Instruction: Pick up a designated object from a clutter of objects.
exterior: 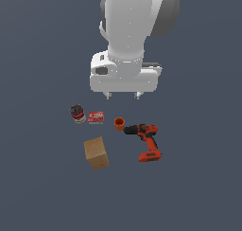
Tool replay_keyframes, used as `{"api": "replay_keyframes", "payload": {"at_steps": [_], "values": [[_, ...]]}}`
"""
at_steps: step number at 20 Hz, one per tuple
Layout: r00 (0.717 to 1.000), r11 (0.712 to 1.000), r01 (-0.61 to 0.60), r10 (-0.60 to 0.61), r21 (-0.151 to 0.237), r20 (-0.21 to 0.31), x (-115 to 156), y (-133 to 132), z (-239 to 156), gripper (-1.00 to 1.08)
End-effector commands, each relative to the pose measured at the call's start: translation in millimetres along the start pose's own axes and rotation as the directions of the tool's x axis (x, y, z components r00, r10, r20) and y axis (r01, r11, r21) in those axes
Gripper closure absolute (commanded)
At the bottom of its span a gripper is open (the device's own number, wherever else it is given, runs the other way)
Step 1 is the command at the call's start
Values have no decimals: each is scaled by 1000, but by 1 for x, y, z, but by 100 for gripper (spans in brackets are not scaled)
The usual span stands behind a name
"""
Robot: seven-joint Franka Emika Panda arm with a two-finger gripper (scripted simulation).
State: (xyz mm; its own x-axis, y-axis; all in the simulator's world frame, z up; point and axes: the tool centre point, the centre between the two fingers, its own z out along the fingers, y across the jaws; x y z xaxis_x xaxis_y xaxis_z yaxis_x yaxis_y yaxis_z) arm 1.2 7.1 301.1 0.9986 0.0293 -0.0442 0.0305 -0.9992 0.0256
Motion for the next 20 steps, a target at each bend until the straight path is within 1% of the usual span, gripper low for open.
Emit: {"api": "replay_keyframes", "payload": {"at_steps": [1,4,10,15,20], "values": [[1000,1000,0,0,0,0,0,0,0,-92],[1000,1000,13,-13,-5,-6,2,-3,-2,-92],[997,997,71,-72,-29,-31,9,-15,-10,-92],[997,997,70,-71,-28,-30,9,-14,-9,-92],[996,996,84,-85,-24,-31,18,-9,-4,-92]]}}
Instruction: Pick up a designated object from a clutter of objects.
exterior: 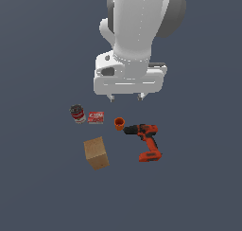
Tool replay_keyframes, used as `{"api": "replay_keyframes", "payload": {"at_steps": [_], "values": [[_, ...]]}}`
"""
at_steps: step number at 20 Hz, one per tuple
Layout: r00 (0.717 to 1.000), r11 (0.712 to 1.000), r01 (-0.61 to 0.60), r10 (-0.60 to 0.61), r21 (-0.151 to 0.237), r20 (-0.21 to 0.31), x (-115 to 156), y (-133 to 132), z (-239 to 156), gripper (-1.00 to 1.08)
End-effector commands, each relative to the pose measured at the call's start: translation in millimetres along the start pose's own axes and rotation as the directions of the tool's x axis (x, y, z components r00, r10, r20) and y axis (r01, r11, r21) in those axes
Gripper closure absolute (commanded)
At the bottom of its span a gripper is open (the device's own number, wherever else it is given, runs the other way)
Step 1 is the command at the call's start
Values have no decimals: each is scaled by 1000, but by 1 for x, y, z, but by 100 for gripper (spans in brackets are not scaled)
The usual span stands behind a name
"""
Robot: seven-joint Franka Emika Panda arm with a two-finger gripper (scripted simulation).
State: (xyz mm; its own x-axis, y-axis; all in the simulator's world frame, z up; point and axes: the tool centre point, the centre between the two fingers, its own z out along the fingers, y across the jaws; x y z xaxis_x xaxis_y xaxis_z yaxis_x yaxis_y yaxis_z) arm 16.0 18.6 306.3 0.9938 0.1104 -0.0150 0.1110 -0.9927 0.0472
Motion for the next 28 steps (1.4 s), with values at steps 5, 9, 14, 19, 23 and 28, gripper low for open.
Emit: {"api": "replay_keyframes", "payload": {"at_steps": [5,9,14,19,23,28], "values": [[1000,999,32,-32,10,-1,19,16,14,-92],[998,998,64,-64,20,-4,36,33,29,-92],[993,993,117,-116,32,-10,63,63,56,-92],[987,986,163,-163,39,-17,83,91,84,-92],[982,981,190,-189,41,-21,93,107,102,-92],[978,977,209,-208,43,-24,99,120,115,-92]]}}
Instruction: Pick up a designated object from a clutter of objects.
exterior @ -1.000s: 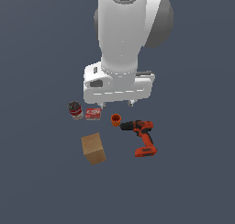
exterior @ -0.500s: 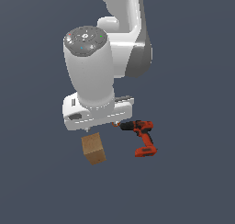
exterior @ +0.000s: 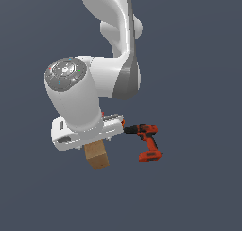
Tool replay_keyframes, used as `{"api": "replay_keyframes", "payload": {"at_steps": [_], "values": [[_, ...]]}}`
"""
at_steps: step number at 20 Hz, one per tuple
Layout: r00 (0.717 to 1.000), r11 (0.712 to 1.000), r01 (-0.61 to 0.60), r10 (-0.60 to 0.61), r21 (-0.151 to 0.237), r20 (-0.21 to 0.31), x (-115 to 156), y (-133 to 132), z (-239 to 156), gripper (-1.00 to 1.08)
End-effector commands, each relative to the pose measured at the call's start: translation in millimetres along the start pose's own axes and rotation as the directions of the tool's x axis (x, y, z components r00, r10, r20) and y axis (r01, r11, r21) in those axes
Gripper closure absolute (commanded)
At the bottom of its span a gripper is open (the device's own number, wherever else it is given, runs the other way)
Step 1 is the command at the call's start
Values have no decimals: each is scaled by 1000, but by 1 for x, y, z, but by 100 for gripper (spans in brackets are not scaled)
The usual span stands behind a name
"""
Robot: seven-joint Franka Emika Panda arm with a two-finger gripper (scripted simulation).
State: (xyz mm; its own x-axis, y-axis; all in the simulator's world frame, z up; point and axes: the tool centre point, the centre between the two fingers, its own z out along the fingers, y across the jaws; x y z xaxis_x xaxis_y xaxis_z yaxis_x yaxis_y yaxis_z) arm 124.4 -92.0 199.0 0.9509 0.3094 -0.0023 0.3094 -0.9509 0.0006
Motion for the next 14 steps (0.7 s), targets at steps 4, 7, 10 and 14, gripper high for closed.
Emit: {"api": "replay_keyframes", "payload": {"at_steps": [4,7,10,14], "values": [[1000,1000,12,-12,0,-2,2,7,6,-92],[1000,1000,9,-9,1,-1,1,6,7,-92],[1000,1000,10,-10,1,-1,1,6,15,-92],[1000,1000,10,-10,1,-2,1,6,36,-92]]}}
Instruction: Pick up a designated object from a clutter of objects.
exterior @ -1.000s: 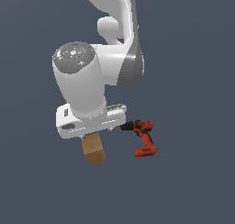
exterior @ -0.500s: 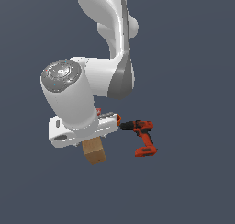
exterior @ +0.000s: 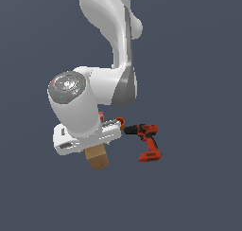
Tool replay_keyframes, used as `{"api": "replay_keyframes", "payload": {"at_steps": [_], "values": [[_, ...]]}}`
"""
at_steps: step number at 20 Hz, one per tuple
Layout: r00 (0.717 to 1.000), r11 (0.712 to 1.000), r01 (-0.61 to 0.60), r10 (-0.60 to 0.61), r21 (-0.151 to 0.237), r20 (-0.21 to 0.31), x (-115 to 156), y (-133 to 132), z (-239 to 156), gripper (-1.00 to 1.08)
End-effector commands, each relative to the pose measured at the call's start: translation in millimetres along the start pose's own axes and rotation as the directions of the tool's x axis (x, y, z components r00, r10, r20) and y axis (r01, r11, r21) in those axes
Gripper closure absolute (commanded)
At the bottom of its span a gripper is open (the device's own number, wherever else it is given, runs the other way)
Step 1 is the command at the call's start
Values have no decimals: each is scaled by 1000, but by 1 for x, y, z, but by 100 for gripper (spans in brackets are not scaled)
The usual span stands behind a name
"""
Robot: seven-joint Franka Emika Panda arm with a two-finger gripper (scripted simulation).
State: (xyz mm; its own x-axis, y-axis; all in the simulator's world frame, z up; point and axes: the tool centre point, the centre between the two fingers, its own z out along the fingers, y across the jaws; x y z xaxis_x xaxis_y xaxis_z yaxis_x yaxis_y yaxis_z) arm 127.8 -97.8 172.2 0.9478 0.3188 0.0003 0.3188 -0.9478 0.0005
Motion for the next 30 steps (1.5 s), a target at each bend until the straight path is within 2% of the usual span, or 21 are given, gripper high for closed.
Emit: {"api": "replay_keyframes", "payload": {"at_steps": [1,10,11,23,30], "values": [[1000,1000,1,-1,1,1,-1,0,14,-92],[1000,1000,2,-2,0,1,1,1,30,-92],[1000,1000,2,-2,0,1,1,1,30,108],[1000,1000,2,-2,1,1,0,0,29,108],[1000,1000,2,-2,1,1,2,-18,7,108]]}}
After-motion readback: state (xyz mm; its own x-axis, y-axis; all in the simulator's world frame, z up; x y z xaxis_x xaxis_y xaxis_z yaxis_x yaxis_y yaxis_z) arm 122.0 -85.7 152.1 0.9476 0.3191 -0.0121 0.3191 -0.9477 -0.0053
